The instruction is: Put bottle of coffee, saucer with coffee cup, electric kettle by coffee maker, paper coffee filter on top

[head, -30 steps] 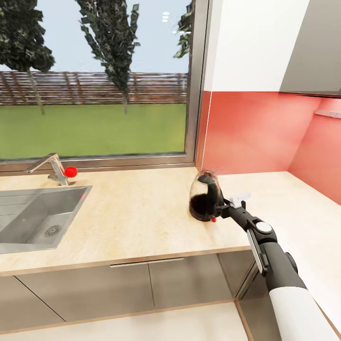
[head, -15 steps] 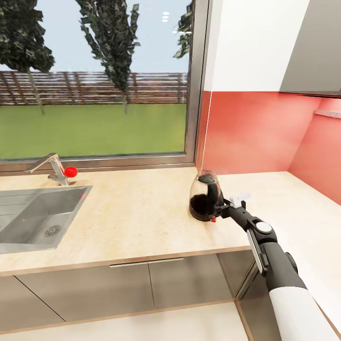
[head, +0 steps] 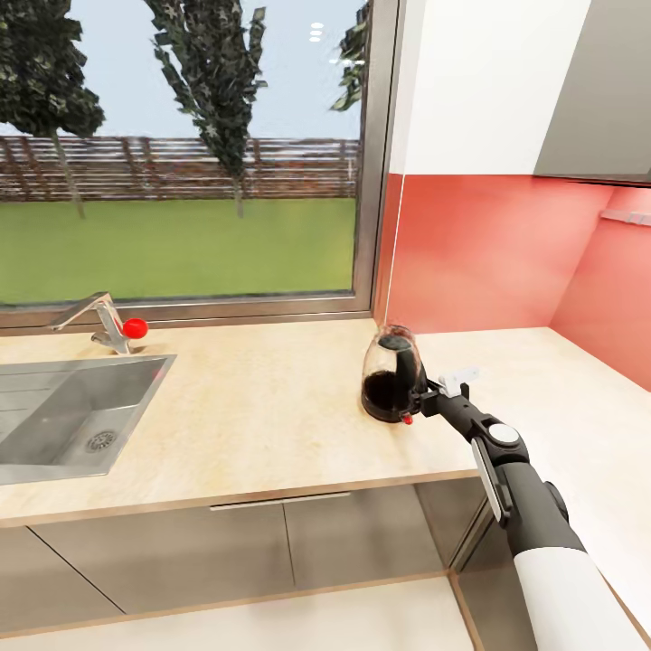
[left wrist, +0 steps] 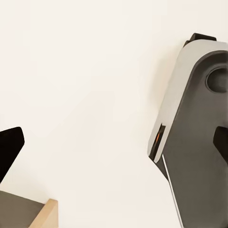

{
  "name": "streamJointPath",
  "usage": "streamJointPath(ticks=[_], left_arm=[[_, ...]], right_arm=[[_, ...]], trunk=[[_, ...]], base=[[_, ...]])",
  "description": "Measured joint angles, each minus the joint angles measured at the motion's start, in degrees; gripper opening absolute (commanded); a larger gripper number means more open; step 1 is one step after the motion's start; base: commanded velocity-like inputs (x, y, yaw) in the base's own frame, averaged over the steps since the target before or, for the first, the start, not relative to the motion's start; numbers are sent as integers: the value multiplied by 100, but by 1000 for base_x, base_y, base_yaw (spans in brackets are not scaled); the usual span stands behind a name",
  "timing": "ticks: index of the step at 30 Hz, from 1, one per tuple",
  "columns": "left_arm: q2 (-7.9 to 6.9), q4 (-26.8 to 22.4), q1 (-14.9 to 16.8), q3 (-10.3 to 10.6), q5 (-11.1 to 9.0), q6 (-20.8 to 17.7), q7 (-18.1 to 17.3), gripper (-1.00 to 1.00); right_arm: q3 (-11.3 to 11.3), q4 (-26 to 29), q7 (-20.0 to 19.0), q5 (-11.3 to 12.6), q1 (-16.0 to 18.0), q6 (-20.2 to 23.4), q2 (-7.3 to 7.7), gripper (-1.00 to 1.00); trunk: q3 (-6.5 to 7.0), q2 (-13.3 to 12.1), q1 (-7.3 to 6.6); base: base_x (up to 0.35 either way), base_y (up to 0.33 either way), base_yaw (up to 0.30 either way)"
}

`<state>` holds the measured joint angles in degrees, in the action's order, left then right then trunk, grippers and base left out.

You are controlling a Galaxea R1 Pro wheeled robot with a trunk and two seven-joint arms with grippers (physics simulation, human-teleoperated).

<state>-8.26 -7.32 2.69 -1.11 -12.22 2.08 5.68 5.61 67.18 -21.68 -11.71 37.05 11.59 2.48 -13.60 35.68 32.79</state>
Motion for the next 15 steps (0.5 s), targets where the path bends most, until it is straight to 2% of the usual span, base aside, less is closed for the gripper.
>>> streamJointPath(ticks=[11, 15], left_arm=[[-8, 0, 0, -3, -1, 3, -8, 100], [-3, 0, 0, -3, 0, 3, -17, 100]], right_arm=[[4, 52, 8, -5, 2, 48, -20, -100], [-30, 290, 8, 10, 13, 470, -47, -100]], trunk=[[0, -1, 0], [0, 0, 0]], base=[[0, 0, 0], [0, 0, 0]])
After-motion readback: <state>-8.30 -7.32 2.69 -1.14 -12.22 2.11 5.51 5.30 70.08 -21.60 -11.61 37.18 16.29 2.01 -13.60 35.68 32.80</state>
